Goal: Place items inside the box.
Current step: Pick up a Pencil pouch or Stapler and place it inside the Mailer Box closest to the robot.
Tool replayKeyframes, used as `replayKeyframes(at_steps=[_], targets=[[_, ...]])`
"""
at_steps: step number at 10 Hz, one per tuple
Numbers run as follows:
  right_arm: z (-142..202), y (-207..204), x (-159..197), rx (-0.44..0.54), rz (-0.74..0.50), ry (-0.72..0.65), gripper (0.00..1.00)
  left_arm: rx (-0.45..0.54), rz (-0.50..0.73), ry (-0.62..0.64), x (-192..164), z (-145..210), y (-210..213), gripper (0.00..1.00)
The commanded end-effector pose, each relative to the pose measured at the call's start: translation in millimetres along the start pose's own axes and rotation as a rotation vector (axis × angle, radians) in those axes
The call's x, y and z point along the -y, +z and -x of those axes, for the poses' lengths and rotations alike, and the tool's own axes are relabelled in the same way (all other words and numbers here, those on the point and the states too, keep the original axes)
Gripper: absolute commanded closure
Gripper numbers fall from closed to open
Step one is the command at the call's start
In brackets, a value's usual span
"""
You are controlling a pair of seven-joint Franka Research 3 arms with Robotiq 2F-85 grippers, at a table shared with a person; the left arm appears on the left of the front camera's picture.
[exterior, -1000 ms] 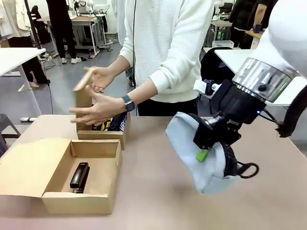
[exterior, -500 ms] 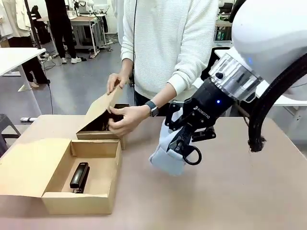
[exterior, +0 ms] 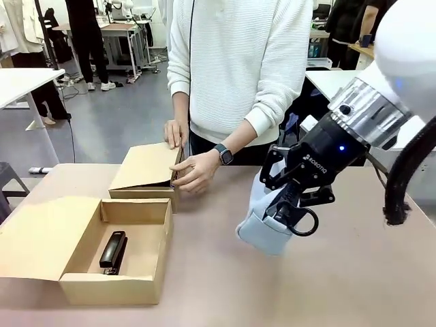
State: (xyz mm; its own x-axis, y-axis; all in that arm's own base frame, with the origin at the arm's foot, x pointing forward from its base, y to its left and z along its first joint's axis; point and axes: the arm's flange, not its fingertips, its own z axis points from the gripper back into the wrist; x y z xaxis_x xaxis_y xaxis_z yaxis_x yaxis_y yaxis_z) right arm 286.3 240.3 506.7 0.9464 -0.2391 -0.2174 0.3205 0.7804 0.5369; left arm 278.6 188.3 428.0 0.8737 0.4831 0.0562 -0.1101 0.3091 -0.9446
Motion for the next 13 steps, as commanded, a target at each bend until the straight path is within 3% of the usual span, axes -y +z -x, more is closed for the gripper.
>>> replayKeyframes(at_steps=[1, 13], targets=[[-8.6, -3.4, -10.7, 0.002, -0.025, -0.009, 0.93, -0.001, 0.018, -0.017, -0.7, 2.3, 0.4, 0.0], [-8.6, -3.4, -10.7, 0.002, -0.025, -0.009, 0.93, -0.001, 0.018, -0.017, -0.7, 2.3, 0.4, 0.0]])
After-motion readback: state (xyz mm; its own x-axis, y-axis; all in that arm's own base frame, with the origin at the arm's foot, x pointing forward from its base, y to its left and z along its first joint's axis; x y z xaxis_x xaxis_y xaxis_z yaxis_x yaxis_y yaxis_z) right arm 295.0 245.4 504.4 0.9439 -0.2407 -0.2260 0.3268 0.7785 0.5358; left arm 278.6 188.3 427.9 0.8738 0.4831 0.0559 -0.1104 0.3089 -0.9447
